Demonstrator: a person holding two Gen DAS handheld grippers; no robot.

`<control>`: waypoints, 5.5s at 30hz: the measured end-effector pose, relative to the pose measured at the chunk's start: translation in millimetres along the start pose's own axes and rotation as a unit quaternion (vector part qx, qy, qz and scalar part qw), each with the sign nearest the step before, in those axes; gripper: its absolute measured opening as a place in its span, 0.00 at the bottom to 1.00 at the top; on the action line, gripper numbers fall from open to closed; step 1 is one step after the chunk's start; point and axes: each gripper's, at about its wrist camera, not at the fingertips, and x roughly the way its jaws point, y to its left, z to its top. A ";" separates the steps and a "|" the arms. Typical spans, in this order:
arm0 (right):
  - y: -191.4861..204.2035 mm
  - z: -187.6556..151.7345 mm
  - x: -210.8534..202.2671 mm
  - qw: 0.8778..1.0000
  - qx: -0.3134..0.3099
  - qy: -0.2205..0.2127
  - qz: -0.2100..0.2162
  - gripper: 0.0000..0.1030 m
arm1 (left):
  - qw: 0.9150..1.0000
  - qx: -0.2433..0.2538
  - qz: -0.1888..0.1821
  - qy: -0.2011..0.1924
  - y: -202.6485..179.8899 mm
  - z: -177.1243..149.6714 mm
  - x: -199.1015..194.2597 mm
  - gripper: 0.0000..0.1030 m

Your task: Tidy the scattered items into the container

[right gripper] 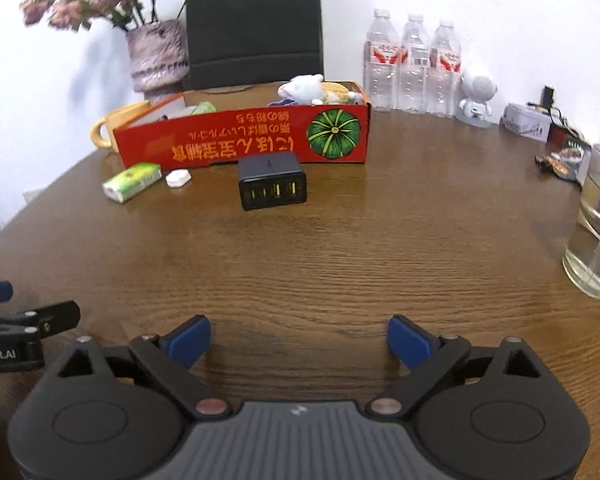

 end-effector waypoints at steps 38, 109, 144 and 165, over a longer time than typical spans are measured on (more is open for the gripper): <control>3.3 16.5 23.7 0.999 -0.035 -0.003 0.026 1.00 | 0.999 -0.024 -0.019 0.018 -6.5 4.1 24.6 1.00; -0.1 84.8 62.0 0.997 -0.037 0.029 0.060 0.91 | 0.996 0.068 -0.060 -0.016 30.7 103.3 87.5 1.00; -8.4 95.3 25.6 0.996 -0.039 0.006 0.081 0.56 | 0.994 -0.060 -0.078 -0.054 39.0 142.4 45.9 0.45; -11.7 241.6 85.7 0.996 -0.067 -0.029 0.059 0.56 | 0.997 -0.006 -0.075 -0.030 50.8 241.6 136.4 0.45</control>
